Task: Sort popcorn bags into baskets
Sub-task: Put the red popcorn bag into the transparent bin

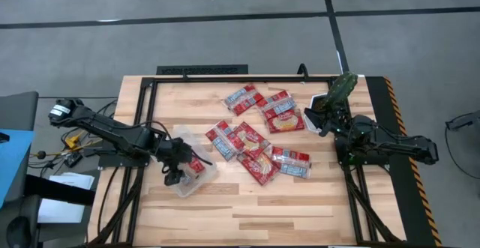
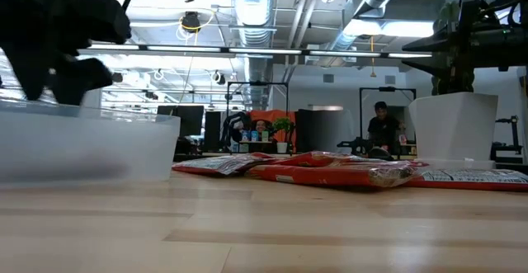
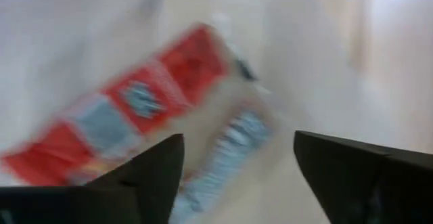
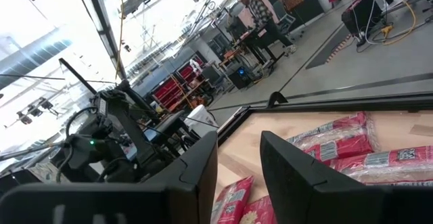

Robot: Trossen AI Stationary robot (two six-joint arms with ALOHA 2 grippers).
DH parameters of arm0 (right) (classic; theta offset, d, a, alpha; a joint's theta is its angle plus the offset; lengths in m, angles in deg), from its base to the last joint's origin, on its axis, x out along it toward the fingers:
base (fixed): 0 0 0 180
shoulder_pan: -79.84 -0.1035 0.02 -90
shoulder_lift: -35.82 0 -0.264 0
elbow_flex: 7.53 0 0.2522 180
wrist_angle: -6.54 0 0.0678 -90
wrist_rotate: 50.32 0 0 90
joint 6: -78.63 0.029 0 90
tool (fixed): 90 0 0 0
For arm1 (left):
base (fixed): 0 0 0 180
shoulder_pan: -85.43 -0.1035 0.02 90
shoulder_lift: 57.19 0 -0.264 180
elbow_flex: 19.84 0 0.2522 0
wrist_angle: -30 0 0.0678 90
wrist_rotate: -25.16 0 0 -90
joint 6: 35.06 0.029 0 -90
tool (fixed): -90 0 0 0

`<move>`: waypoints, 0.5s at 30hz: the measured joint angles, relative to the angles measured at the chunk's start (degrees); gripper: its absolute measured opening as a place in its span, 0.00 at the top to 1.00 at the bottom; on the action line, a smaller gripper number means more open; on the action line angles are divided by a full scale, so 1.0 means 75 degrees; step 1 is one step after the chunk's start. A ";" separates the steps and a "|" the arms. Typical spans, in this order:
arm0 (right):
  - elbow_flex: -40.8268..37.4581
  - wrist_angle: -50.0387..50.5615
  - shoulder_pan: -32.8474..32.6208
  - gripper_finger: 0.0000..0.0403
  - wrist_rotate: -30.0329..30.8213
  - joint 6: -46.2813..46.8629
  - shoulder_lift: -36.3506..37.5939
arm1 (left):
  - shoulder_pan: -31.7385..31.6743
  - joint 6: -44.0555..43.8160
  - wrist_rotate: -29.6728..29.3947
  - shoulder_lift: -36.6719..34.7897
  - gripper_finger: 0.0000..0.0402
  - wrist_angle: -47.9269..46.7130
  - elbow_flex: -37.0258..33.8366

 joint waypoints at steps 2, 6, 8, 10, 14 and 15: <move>0.0000 0.0005 0.0000 0.66 0.0000 0.0002 0.0000 | 0.0047 0.0514 -0.0394 0.0000 0.28 -0.0039 0.0000; 0.0000 0.0011 0.0000 0.67 0.0000 0.0002 0.0000 | 0.0085 0.1208 -0.0609 0.0000 0.26 -0.0027 0.0000; 0.0000 0.0013 0.0000 0.67 0.0000 0.0002 0.0000 | 0.0071 0.0883 -0.0609 0.0003 0.27 -0.0041 0.0037; 0.0000 0.0014 0.0000 0.66 0.0000 0.0005 0.0000 | -0.0056 0.0409 -0.0682 0.0006 0.28 -0.0063 0.0242; 0.0000 0.0017 0.0000 0.65 -0.0003 0.0005 0.0000 | -0.0727 -0.1118 -0.1578 0.0006 0.32 -0.0067 0.0844; 0.0000 0.0020 0.0000 0.65 -0.0003 0.0006 0.0000 | -0.0965 -0.1522 -0.1758 0.0006 0.32 -0.0042 0.0999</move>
